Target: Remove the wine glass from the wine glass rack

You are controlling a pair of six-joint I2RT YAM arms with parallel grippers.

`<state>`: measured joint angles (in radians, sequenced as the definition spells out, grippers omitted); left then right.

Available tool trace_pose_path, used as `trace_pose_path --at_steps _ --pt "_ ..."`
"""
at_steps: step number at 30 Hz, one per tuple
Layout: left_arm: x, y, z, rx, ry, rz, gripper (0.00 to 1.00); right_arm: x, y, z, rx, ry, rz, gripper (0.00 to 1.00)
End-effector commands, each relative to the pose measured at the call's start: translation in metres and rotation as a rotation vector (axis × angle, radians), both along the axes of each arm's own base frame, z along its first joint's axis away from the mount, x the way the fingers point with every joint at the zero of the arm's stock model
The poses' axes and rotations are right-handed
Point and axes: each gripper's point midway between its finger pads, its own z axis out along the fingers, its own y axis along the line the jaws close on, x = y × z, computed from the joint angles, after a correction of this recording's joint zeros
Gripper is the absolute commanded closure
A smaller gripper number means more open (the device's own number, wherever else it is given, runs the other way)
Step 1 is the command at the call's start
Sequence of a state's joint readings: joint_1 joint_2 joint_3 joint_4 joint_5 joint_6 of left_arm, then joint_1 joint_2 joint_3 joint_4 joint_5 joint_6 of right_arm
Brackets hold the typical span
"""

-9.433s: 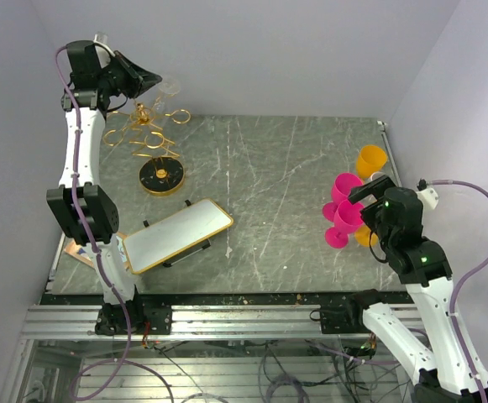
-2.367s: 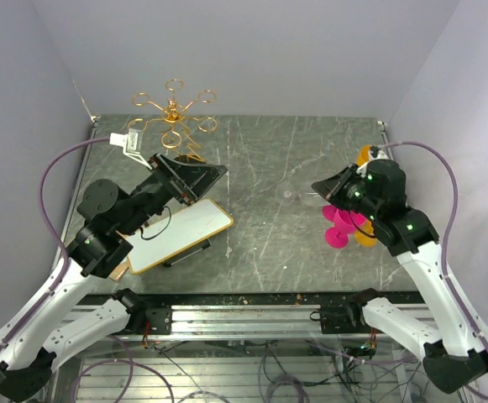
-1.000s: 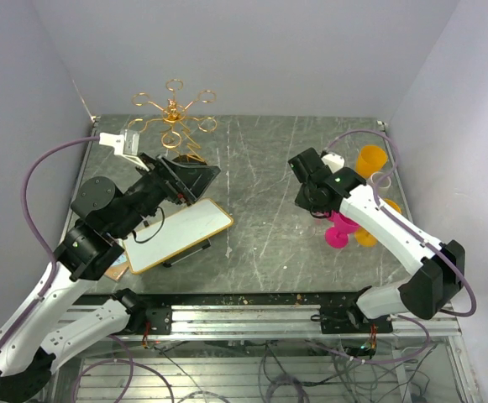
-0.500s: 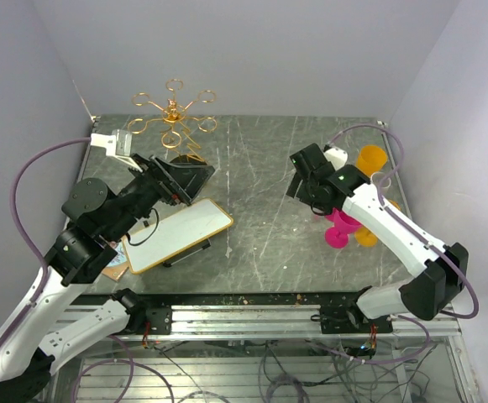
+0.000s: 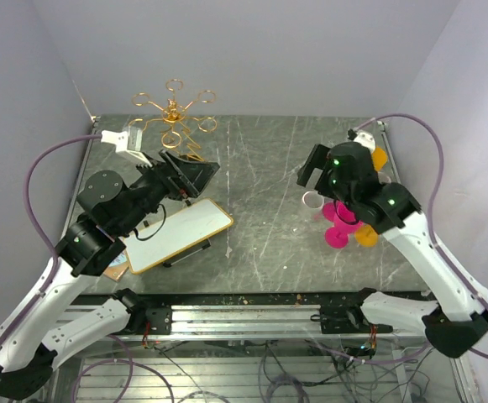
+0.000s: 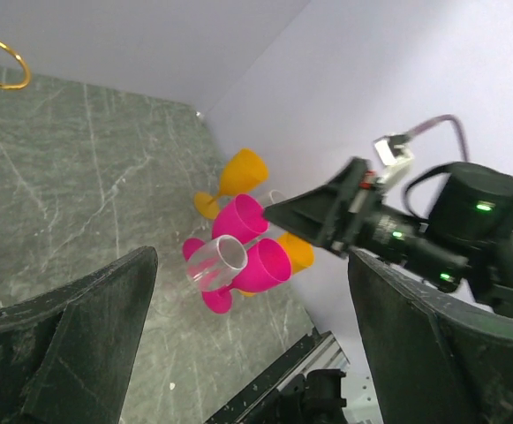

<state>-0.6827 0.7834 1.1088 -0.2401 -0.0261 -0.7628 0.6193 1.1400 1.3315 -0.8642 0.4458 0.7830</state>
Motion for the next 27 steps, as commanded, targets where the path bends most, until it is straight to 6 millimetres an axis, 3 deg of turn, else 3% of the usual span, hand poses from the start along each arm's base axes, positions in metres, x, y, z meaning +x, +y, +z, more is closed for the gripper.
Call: trace_pose_path --at_steps 1,9,16,21,27 --pt "0.009 0.005 0.0 0.037 -0.001 0.055 0.01 0.0 0.008 0.062 0.001 -0.266 0.172 0.0" --pt "0.006 0.023 0.029 0.063 -0.058 0.116 0.01 -0.031 -0.042 0.146 0.019 -0.514 0.07 0.01" --pt "-0.009 0.046 0.079 0.068 -0.145 0.158 0.01 -0.069 -0.079 0.208 0.058 -0.659 0.02 0.0" --pt "-0.023 0.068 0.115 0.064 -0.228 0.207 0.01 -0.089 -0.087 0.231 0.08 -0.737 0.052 0.0" --pt "-0.029 0.085 0.128 0.077 -0.257 0.264 0.01 -0.09 -0.079 0.236 0.097 -0.739 0.093 0.0"
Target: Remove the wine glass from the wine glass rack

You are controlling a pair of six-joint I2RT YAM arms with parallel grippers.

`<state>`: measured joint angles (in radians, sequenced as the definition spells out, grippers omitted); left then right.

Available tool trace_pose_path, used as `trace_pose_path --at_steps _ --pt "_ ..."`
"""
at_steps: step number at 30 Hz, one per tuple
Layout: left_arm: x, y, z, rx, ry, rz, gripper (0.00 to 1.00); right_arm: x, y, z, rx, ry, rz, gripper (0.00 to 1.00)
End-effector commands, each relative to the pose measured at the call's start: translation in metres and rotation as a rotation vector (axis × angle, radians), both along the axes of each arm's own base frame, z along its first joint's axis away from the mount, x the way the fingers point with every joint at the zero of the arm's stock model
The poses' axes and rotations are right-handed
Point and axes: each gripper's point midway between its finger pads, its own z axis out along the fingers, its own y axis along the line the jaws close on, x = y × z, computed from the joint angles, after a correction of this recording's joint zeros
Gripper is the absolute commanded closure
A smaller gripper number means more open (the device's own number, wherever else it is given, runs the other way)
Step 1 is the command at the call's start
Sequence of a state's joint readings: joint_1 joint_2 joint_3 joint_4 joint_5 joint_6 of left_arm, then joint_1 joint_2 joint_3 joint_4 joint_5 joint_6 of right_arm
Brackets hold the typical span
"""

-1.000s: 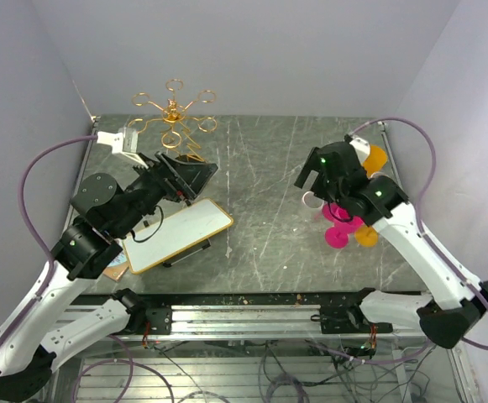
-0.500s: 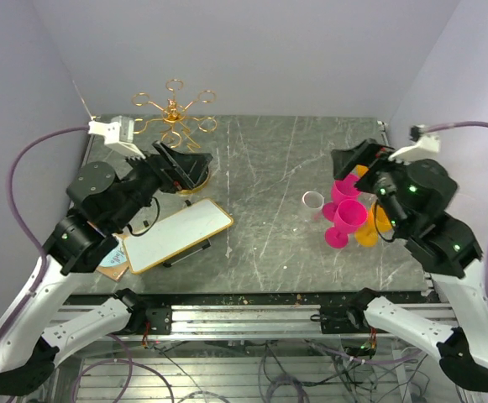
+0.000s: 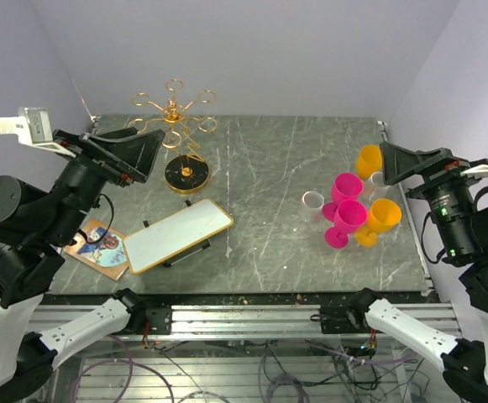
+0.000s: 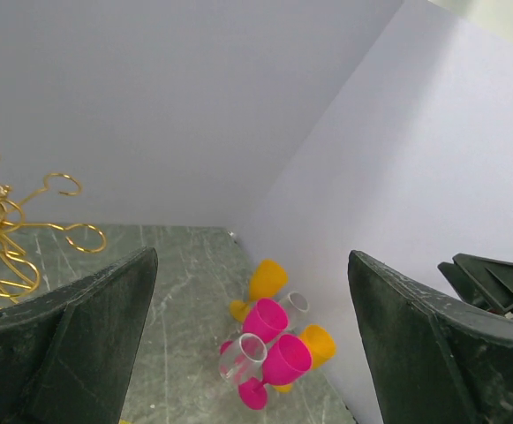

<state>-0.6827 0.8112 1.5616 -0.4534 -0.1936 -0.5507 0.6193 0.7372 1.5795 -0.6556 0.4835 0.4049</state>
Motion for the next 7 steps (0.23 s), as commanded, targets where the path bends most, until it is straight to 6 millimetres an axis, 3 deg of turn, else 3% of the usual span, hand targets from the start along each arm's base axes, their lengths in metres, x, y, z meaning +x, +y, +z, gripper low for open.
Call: trace_pose_path --at_steps 1,7 --pt "0.002 0.014 0.001 0.051 0.001 0.07 0.01 0.005 0.013 -0.002 -0.041 0.021 0.044 0.01" --pt "-0.004 0.018 0.003 0.052 -0.011 0.072 0.01 0.012 0.024 -0.011 -0.072 0.039 0.077 0.0"
